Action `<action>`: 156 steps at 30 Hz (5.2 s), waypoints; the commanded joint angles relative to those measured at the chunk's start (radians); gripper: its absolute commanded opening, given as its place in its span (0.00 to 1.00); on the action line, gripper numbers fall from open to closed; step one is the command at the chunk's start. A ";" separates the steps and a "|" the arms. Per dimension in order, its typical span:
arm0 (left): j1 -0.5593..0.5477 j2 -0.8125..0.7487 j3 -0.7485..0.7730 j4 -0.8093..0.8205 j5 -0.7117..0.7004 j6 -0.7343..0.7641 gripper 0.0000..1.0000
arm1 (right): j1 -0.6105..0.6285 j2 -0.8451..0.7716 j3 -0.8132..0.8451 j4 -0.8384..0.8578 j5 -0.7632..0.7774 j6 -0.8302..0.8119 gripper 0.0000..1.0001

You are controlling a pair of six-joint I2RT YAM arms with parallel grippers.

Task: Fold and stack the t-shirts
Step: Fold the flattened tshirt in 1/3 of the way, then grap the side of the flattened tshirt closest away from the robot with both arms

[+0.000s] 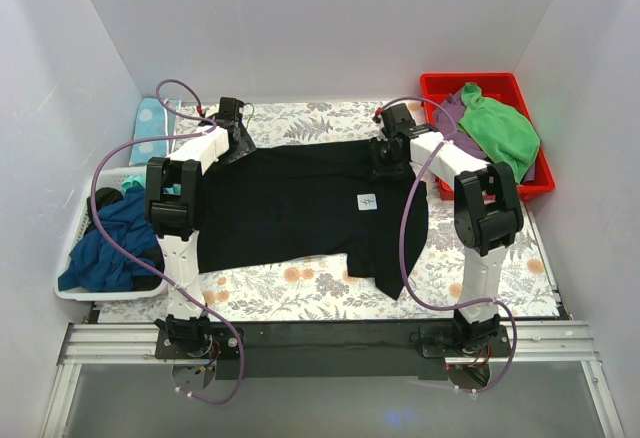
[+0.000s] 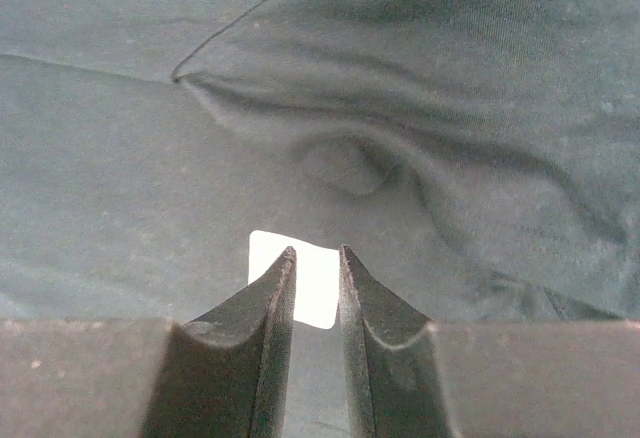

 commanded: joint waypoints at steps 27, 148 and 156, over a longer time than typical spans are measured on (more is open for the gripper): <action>0.003 -0.083 -0.019 0.013 -0.006 0.014 0.80 | 0.001 0.149 0.183 -0.003 0.148 -0.044 0.01; -0.068 -0.706 -0.855 0.056 -0.246 -0.034 0.81 | -0.091 0.043 0.241 0.022 0.167 -0.047 0.36; -0.068 -0.675 -0.825 -0.064 -0.170 -0.201 0.73 | -0.093 0.057 0.246 0.002 0.180 -0.043 0.35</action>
